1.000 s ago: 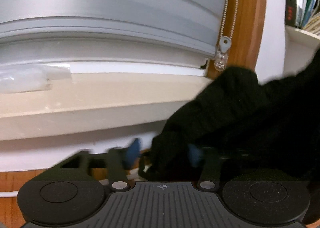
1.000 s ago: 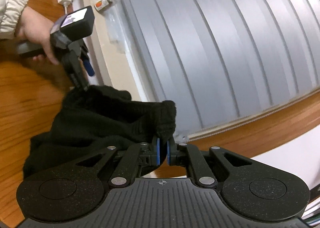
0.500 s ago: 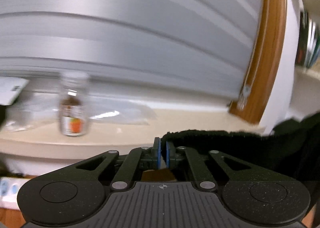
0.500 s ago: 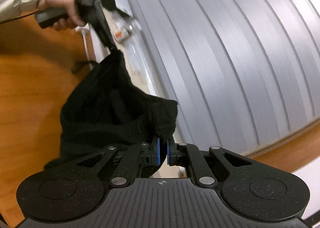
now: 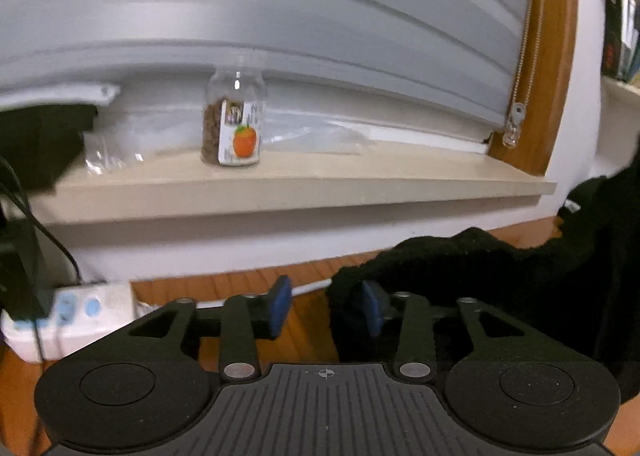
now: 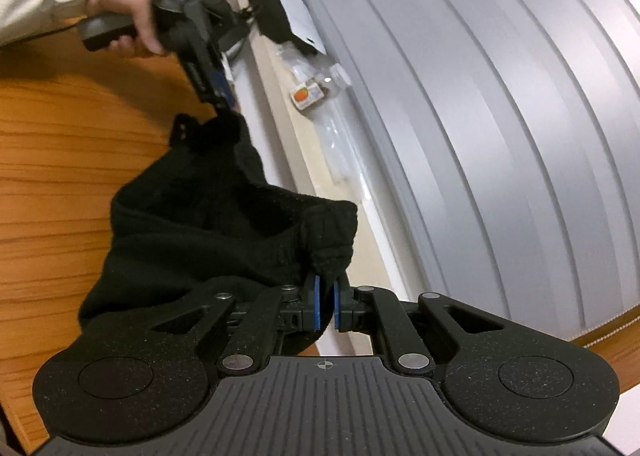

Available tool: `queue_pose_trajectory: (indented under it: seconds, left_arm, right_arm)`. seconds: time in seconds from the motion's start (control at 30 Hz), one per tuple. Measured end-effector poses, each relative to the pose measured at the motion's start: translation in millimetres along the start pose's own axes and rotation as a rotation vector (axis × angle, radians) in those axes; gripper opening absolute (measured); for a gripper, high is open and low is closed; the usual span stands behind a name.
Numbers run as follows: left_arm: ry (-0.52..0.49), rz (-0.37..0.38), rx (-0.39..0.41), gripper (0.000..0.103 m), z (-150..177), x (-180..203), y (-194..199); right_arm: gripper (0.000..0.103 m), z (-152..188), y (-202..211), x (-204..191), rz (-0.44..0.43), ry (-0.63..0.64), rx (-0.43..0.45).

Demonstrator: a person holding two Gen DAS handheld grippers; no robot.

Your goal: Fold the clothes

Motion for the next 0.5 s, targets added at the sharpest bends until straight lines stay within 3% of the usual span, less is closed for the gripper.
queue_pose_trajectory:
  seconds: [0.07, 0.17, 0.3, 0.5]
  left_arm:
    - [-0.025, 0.003, 0.016, 0.045, -4, 5, 6]
    - [-0.051, 0.020, 0.054, 0.053, -13, 17, 18]
    - [-0.090, 0.092, 0.091, 0.058, -24, 44, 23]
    - [-0.175, 0.188, 0.080, 0.067, -36, 83, 5]
  right_arm:
    - [0.007, 4, -3, 4, 0.013, -0.012, -0.001]
    - [0.007, 8, -15, 9, 0.032, -0.038, 0.003]
    - [0.007, 9, -29, 15, 0.055, -0.068, 0.019]
    - [0.007, 6, -45, 21, 0.081, -0.095, 0.038]
Point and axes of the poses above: each gripper's, at about its wrist camera, not at the fingertips, and y roughly against the way its jaws point, x to its right, z to its underside, the point moved 1 cm from there along -y, roughly the way its jaws point, and after that the axes turned 4 degrees about -y, right-handed, at the moved point
